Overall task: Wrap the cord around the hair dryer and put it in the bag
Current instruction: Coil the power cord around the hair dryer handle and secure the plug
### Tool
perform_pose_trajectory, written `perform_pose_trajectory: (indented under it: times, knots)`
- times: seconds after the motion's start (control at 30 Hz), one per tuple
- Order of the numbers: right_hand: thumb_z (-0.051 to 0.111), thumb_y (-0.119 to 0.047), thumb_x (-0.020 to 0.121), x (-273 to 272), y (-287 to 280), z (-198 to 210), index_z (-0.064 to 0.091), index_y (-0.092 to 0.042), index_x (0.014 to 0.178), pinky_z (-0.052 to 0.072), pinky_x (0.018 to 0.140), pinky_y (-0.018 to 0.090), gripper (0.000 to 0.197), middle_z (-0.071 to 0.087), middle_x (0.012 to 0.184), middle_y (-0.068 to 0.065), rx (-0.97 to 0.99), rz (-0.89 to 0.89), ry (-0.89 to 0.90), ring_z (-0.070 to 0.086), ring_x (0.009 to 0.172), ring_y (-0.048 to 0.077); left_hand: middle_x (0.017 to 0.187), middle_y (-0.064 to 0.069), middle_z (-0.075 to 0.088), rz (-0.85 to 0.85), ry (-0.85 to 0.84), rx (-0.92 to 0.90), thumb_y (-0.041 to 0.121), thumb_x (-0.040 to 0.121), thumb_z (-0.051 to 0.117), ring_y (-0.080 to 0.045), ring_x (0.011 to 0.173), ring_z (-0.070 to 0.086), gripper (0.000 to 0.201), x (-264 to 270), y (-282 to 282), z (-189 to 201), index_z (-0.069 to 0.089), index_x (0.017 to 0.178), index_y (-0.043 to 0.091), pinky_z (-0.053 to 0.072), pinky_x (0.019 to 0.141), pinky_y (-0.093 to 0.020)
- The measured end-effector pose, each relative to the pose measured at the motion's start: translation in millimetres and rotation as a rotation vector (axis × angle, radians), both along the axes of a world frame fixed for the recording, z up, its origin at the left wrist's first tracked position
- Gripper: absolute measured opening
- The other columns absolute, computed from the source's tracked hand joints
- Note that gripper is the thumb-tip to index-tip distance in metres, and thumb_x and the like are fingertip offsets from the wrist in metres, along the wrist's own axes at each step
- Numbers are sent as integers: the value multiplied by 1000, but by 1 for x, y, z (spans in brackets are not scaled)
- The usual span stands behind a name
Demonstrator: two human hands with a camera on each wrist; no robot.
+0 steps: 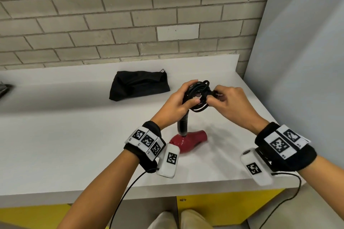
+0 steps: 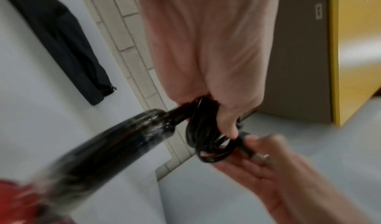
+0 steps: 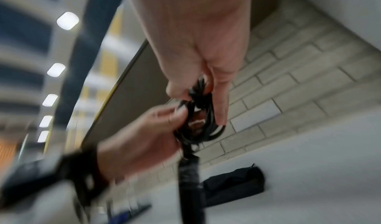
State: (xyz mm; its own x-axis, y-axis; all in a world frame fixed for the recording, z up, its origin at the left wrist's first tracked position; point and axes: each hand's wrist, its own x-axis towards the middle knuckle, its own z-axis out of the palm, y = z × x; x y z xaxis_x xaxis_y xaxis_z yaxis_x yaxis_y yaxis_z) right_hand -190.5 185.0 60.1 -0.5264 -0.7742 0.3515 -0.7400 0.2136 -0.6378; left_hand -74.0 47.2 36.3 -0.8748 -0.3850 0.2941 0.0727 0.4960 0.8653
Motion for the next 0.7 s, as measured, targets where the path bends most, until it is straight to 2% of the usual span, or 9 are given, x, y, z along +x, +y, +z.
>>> perform_pose_trajectory:
  times: [0.07,0.17,0.23,0.27,0.33,0.43,0.53,0.63,0.7]
  knots:
    - [60,-24,84,-5,7,-7,63,-2,78,36,52,16,23,61,68,13,22,56,-78,43,54,12,127,-5,58,64,35,-75,4,91,56,-17,118,54,47,-1,0,-4,44,136,12,42,102,-28]
    - [60,-11,88,-12,24,-21,64,-9,81,48,82,26,9,67,107,4,9,236,-338,62,89,16,120,-6,61,117,52,-134,-3,88,56,-19,113,56,42,-2,4,-6,51,129,8,44,98,-27]
    - [60,-16,90,-14,36,-31,65,-10,85,45,90,21,10,63,119,-3,80,319,-488,61,104,10,119,-10,62,118,62,-180,-3,88,57,-23,112,57,39,-3,7,-7,53,126,6,44,97,-30]
    - [60,-22,90,-15,40,-37,67,-10,91,45,93,21,14,63,119,-2,130,329,-523,61,107,9,120,-11,62,112,69,-190,-2,88,57,-23,112,57,39,-2,9,-7,53,125,6,43,97,-30]
    - [57,-23,92,-14,47,-54,67,-4,93,49,94,23,21,65,117,5,188,317,-653,62,108,18,120,-11,62,112,72,-178,-1,88,58,-22,111,57,40,0,10,-7,52,127,7,43,96,-27]
    - [48,-16,96,-7,49,-68,62,-1,95,55,81,22,21,65,112,23,79,249,-1114,65,99,30,116,-6,60,92,77,-216,0,88,58,-19,107,56,41,3,10,-5,51,128,8,41,92,-18]
    - [38,-38,97,2,42,-63,54,6,119,59,79,35,52,61,117,35,14,217,-1608,66,102,37,108,3,54,27,118,-322,-1,87,59,-16,105,52,40,3,19,-6,52,126,4,35,89,-9]
    - [28,-67,90,10,29,-57,58,5,119,51,94,48,82,55,124,36,21,327,-1753,56,116,45,104,1,56,-67,150,-420,-3,86,58,-15,102,50,41,2,30,-12,53,126,3,35,88,-10]
    - [27,-69,89,13,23,-54,65,-3,113,47,97,54,79,61,120,29,-57,374,-1756,57,114,45,104,-7,59,-115,163,-470,-5,85,57,-17,101,49,43,4,34,-18,53,127,4,37,89,-14]
